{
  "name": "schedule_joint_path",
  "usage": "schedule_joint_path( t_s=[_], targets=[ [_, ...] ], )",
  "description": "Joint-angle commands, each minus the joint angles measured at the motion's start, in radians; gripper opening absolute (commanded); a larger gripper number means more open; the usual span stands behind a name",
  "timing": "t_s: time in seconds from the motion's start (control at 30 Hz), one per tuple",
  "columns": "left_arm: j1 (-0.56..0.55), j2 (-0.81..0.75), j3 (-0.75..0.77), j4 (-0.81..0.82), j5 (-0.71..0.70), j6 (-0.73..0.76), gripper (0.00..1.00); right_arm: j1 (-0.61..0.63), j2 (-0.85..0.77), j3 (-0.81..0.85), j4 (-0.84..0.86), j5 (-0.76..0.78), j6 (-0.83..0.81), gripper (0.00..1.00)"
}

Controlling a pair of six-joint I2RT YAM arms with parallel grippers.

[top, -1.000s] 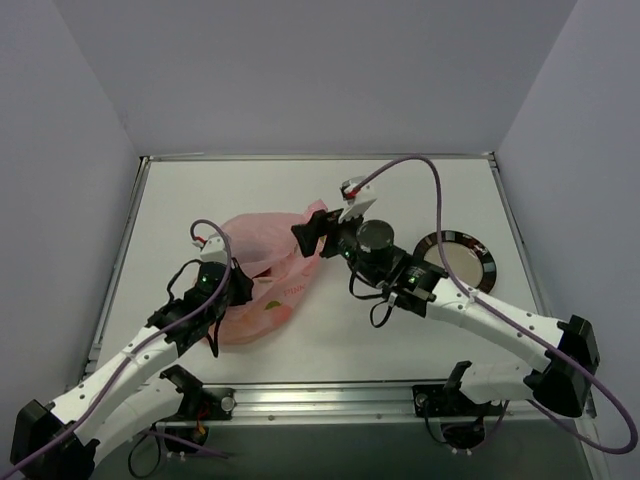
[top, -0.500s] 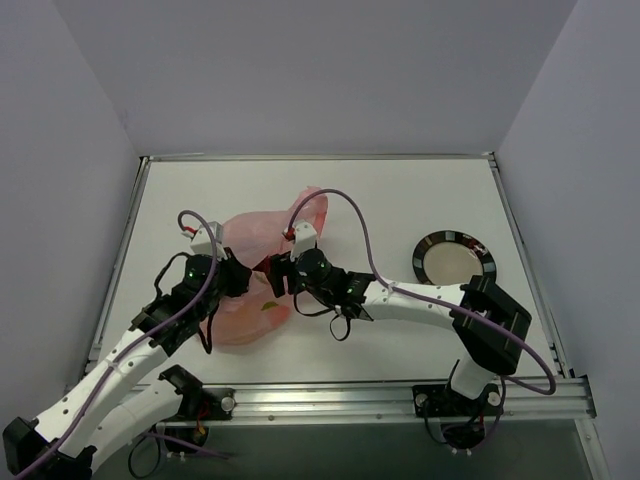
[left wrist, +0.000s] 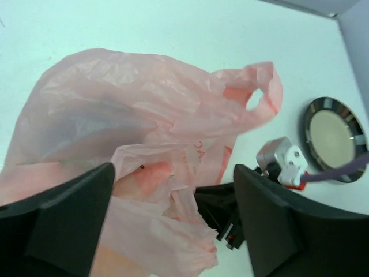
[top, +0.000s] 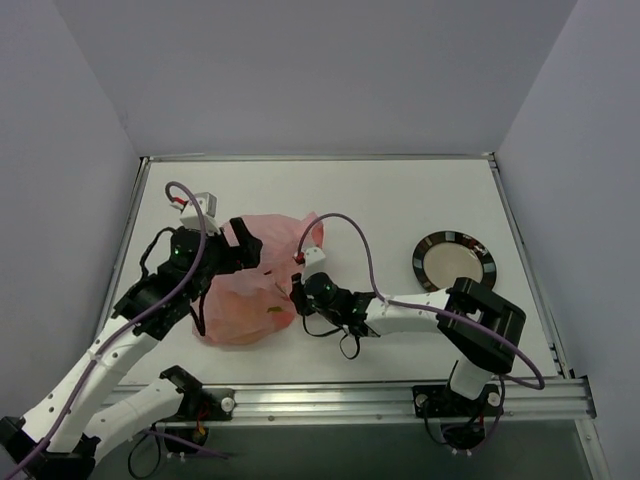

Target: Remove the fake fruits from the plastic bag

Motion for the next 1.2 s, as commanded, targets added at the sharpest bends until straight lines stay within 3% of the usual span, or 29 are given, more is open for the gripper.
schedule_joint_path(
  t_s=[0.0,0.13,0.33,0.47,0.53,0.57,0.63,0.73,0.77,0.8,0.97,1.07,1.17],
  targets=[
    [-0.007,0.138,0.076,-0.056,-0.011,0.070,0.89,0.025,-0.080,-0.017,0.083,0.054,0.016,0.15],
    [-0.007,0.270,0.105,-0.079,0.058,0.148,0.97,0.030,-0.100,-0.052,0.109,0.062,0.020,0.11],
    [-0.009,0.427,0.131,-0.003,0.195,0.217,0.94,0.030,-0.134,-0.092,0.152,0.053,0.025,0.10],
    [-0.032,0.526,0.171,-0.041,0.110,0.231,0.99,0.032,-0.155,-0.108,0.153,0.056,0.029,0.10],
    [-0.047,0.534,0.171,-0.052,0.007,0.231,0.83,0.032,-0.165,-0.121,0.161,0.054,0.031,0.10],
    [-0.049,0.534,0.175,-0.055,-0.020,0.230,0.64,0.032,-0.171,-0.126,0.169,0.056,0.032,0.10],
    [-0.067,0.536,0.189,-0.101,-0.128,0.234,0.54,0.032,-0.175,-0.134,0.172,0.059,0.034,0.09],
    [-0.099,0.543,0.221,-0.182,-0.242,0.239,0.61,0.032,-0.185,-0.137,0.169,0.063,0.032,0.09],
    [-0.106,0.542,0.218,-0.191,-0.291,0.239,0.75,0.032,-0.191,-0.135,0.167,0.066,0.032,0.09],
    [-0.110,0.542,0.215,-0.196,-0.300,0.242,0.79,0.032,-0.192,-0.132,0.163,0.068,0.031,0.09],
    [-0.113,0.563,0.195,-0.187,-0.261,0.242,0.84,0.033,-0.221,-0.120,0.141,0.077,0.026,0.09],
    [-0.113,0.588,0.198,-0.182,-0.238,0.244,0.74,0.033,-0.241,-0.121,0.127,0.083,0.025,0.09],
    [-0.113,0.597,0.201,-0.167,-0.236,0.242,0.38,0.030,-0.246,-0.125,0.124,0.096,0.023,0.11]
  ],
)
